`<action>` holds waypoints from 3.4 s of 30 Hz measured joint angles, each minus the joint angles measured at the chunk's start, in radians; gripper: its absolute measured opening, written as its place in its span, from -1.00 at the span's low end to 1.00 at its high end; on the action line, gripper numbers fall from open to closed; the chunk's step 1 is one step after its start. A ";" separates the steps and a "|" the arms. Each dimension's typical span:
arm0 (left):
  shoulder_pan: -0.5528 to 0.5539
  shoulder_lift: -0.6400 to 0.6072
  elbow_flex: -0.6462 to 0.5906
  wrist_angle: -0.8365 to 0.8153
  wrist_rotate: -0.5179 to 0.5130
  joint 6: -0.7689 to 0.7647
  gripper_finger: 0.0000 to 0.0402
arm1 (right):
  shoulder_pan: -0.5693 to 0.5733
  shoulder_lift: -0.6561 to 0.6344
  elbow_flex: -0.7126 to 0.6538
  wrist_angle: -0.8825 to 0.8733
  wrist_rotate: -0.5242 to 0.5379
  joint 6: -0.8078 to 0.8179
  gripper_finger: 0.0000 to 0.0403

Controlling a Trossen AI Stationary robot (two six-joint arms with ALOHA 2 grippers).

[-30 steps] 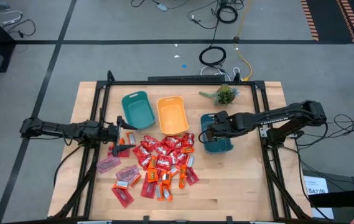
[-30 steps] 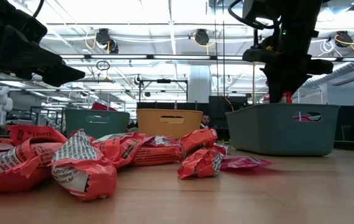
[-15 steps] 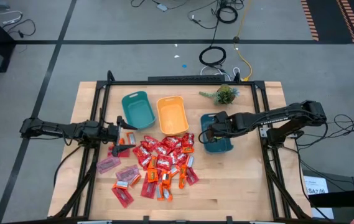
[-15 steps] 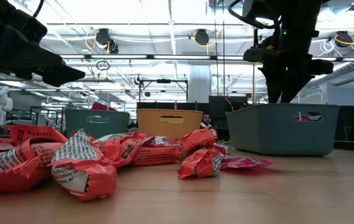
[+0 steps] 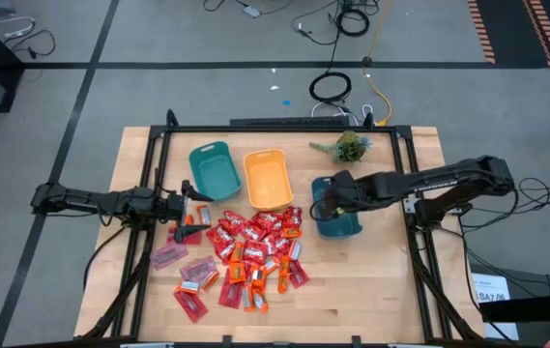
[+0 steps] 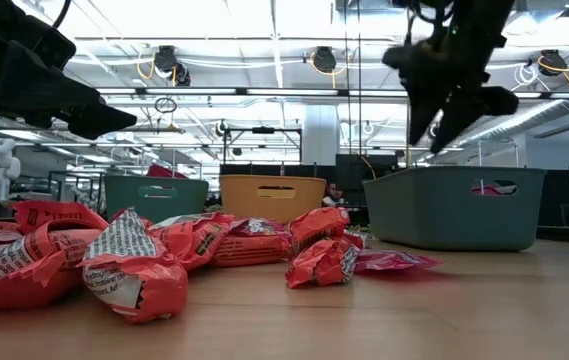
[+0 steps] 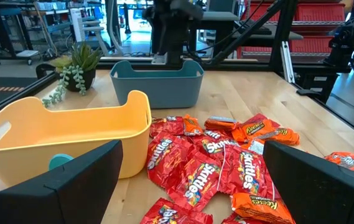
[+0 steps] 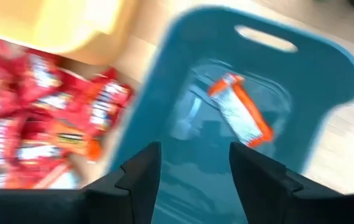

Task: Sort candy
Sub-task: Put the red pack of candy into the light blue bin

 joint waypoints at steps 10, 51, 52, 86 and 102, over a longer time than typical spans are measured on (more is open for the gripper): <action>0.000 0.000 0.000 0.000 0.000 0.000 0.97 | 0.045 -0.042 0.000 0.222 -0.009 -0.102 -0.22; -0.016 0.064 0.141 -0.064 -0.265 -0.109 0.97 | 0.095 -0.041 0.000 0.106 -0.048 -0.236 -0.23; -0.022 0.088 0.169 -0.093 -0.268 -0.110 0.97 | 0.102 -0.041 0.000 0.097 -0.042 -0.227 -0.23; -0.312 0.913 0.833 -0.707 -0.272 -0.615 0.97 | 0.649 0.093 0.000 0.083 0.562 0.130 -0.23; -0.219 1.068 0.837 -0.798 -0.376 -0.599 0.97 | 0.652 0.121 -0.001 0.082 0.524 0.059 -0.23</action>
